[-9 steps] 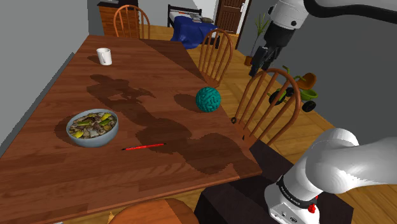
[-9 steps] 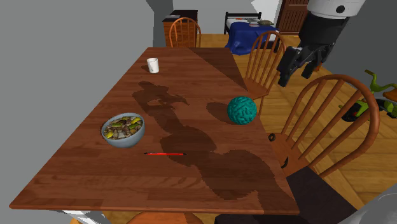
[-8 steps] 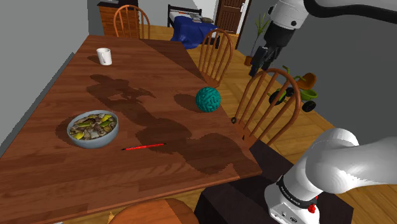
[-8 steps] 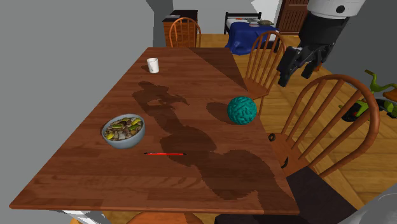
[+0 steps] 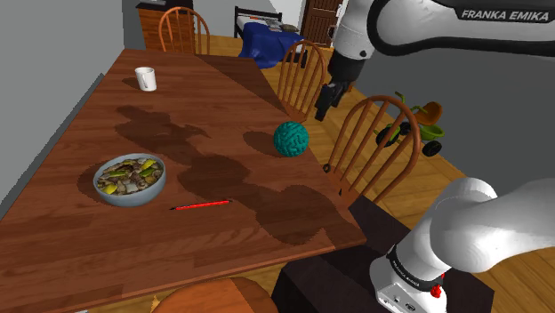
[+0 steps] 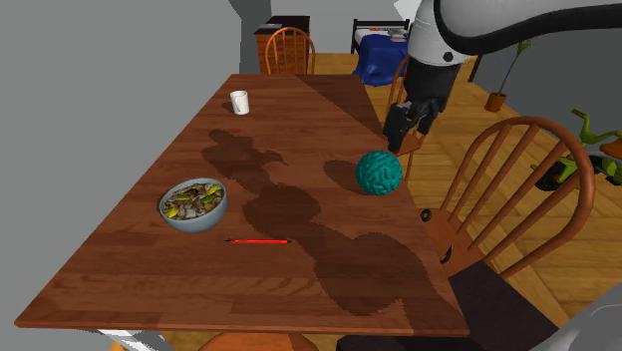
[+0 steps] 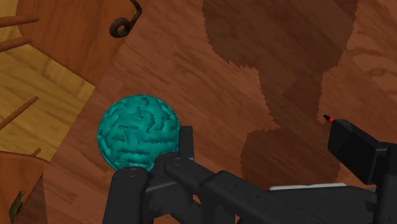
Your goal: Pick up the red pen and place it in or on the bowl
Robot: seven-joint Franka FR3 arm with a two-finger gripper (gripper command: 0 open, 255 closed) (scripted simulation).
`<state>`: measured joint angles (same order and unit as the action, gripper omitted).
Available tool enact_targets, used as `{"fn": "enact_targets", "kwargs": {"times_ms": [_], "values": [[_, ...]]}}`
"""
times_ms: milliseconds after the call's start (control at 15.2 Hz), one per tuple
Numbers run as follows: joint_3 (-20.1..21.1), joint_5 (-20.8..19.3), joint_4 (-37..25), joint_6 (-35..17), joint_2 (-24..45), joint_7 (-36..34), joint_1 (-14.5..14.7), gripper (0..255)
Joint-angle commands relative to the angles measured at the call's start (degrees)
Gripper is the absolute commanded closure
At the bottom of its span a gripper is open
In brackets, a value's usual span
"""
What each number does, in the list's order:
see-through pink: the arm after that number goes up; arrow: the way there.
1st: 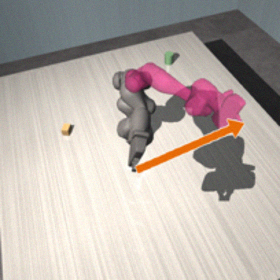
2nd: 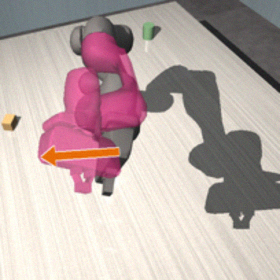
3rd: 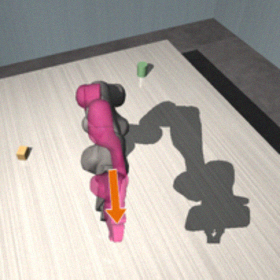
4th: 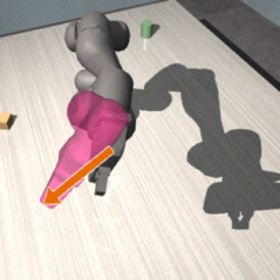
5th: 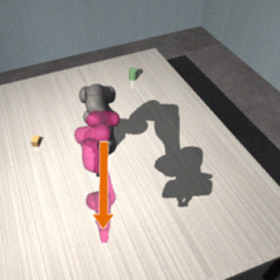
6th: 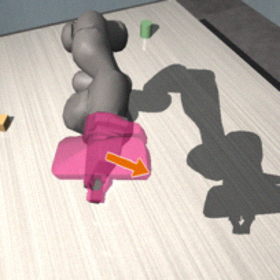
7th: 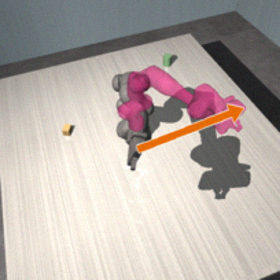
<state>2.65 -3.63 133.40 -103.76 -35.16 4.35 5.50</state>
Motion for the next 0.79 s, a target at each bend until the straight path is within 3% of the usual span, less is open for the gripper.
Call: {"fn": "enact_targets", "kwargs": {"times_ms": [0,726], "values": [[1.2,-0.5,0.4,-3.2,2.8,0.8,1.1,0],[8.3,-5.8,-2.2,-16.7,20.6,3.2,5.7,0]]}}
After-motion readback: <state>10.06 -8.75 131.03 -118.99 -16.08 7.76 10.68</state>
